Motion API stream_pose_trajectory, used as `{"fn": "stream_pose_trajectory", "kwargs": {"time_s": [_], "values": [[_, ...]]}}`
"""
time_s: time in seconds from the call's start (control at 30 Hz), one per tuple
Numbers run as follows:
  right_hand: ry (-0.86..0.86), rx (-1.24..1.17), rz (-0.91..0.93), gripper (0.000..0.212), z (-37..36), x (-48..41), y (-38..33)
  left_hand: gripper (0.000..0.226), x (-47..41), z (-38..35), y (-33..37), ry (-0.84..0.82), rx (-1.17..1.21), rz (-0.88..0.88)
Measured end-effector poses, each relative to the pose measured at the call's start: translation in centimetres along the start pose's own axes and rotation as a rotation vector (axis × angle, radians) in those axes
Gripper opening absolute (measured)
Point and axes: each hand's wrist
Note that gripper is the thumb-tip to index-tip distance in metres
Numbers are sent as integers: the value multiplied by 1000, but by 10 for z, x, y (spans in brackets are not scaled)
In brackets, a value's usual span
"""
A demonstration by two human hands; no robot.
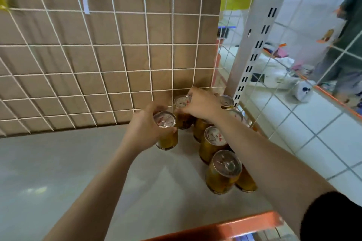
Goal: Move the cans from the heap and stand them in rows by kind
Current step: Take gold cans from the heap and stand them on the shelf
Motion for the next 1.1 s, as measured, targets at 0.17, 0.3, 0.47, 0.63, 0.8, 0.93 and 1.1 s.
{"fn": "stream_pose_trajectory", "kwargs": {"time_s": [0.17,0.3,0.47,0.63,0.8,0.93,1.1], "values": [[31,119,15,55,-8,-13,8,55,-10,-13,10,-46,-7,-20],[-7,162,4,58,-15,-22,10,52,-17,-24,12,-101,-32,-41],[-50,80,53,57,-13,-20,17,56,-19,-33,5,-102,-17,-85],[-36,-103,114,63,-6,-16,30,70,-14,-39,-3,-54,-41,31],[19,-134,161,35,-6,-6,32,59,-11,-42,2,-120,9,-19],[40,-172,194,29,-3,1,31,61,-7,-51,2,-152,62,-42],[26,-142,195,36,-9,2,31,59,-3,-57,3,-181,67,30]]}}
Point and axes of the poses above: each hand's wrist, its own x-axis away from the middle knuckle, its own z-axis out of the back of the hand, y = z × x, and after that the axes turned 5 degrees about z, right-handed
